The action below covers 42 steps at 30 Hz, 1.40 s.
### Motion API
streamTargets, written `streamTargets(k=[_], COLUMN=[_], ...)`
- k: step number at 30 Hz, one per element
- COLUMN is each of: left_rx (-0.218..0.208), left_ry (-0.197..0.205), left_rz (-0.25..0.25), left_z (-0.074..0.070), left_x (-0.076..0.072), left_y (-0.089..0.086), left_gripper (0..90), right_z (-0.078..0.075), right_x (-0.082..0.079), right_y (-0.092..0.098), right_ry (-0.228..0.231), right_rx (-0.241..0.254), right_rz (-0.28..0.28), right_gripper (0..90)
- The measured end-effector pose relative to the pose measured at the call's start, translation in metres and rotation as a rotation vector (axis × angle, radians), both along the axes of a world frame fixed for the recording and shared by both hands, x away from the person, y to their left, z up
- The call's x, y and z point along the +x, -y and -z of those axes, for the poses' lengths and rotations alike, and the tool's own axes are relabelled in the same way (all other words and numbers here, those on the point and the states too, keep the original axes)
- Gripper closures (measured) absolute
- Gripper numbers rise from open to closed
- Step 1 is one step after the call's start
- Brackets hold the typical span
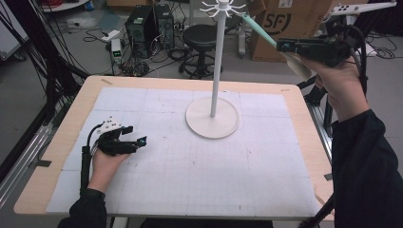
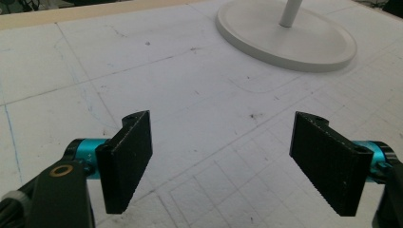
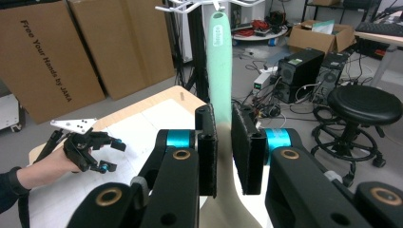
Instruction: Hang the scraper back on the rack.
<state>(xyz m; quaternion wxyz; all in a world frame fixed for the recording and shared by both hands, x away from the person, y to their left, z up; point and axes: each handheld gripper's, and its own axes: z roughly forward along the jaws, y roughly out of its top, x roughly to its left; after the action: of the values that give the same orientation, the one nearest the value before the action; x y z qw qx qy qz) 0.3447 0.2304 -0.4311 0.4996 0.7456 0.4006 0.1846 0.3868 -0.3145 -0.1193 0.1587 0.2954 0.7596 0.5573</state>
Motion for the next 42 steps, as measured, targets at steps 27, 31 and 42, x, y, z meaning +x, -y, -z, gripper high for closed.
streamTargets(k=[27, 31, 42], left_rx=[0.01, 0.009, 0.008], left_ry=[-0.011, -0.013, -0.013], left_rz=[0.007, 0.009, 0.01], left_z=[0.002, 0.002, 0.002], left_x=[0.001, 0.001, 0.001], left_y=[0.0, 0.0, 0.001], left_gripper=[22.9, 22.9, 22.9], right_z=[-0.001, 0.001, 0.006], right_x=[0.004, 0.006, 0.009], right_y=[0.005, 0.002, -0.007], right_ry=[0.003, -0.003, -0.02], right_rx=[0.02, 0.007, -0.014], right_rz=[-0.001, -0.002, -0.022], right_gripper=[80.8, 80.8, 80.7])
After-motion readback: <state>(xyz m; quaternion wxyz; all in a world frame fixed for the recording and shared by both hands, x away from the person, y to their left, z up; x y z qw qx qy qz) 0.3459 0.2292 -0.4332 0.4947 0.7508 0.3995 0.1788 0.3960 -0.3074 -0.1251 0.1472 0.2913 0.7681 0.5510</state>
